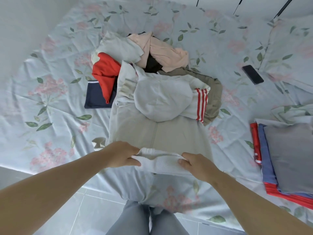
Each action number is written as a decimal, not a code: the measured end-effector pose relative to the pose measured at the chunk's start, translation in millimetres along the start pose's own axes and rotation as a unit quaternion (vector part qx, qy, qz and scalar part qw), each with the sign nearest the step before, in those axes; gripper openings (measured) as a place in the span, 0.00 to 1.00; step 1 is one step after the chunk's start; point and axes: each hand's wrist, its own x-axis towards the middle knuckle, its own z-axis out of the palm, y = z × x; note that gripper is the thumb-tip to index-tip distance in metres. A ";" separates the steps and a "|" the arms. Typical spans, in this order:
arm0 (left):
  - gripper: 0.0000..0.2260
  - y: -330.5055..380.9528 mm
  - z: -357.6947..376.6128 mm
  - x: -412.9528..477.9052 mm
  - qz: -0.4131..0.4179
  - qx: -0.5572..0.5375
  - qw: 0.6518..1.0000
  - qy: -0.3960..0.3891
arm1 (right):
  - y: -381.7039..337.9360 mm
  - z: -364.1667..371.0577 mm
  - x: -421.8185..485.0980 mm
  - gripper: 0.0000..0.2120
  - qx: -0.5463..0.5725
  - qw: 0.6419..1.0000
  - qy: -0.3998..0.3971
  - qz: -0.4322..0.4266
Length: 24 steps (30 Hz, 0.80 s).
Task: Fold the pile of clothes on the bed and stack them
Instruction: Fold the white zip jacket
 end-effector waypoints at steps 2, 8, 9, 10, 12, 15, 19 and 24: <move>0.19 6.8 -0.9 -5.7 -0.023 -0.067 0.996 -0.054 | -2.7 5.3 -9.4 0.17 0.016 0.998 -0.059 -0.006; 0.19 23.8 -1.7 -10.0 -0.083 -0.186 0.949 -0.239 | 1.7 35.6 -33.4 0.16 -0.008 0.968 -0.249 0.022; 0.20 25.3 -1.2 -6.4 -0.083 -0.180 0.950 -0.239 | 3.9 37.8 -34.0 0.17 -0.005 0.967 -0.252 0.029; 0.21 26.3 -2.4 -2.1 -0.074 -0.175 0.955 -0.226 | 5.6 37.9 -33.0 0.17 -0.002 0.969 -0.245 0.037; 0.19 24.3 -8.5 9.1 -0.049 -0.160 0.970 -0.177 | 7.3 31.9 -25.6 0.16 0.009 0.978 -0.205 0.044; 0.17 13.2 -26.1 22.2 -0.007 -0.130 0.985 -0.111 | 12.4 12.3 -9.2 0.12 0.033 0.992 -0.112 0.042; 0.20 -3.6 -58.0 39.6 0.027 -0.094 0.992 -0.081 | 23.0 -23.4 15.8 0.13 0.019 0.999 -0.013 0.035; 0.13 -23.8 -103.0 74.4 -0.001 -0.064 0.998 -0.007 | 20.2 -72.8 53.2 0.14 -0.068 0.988 0.139 0.003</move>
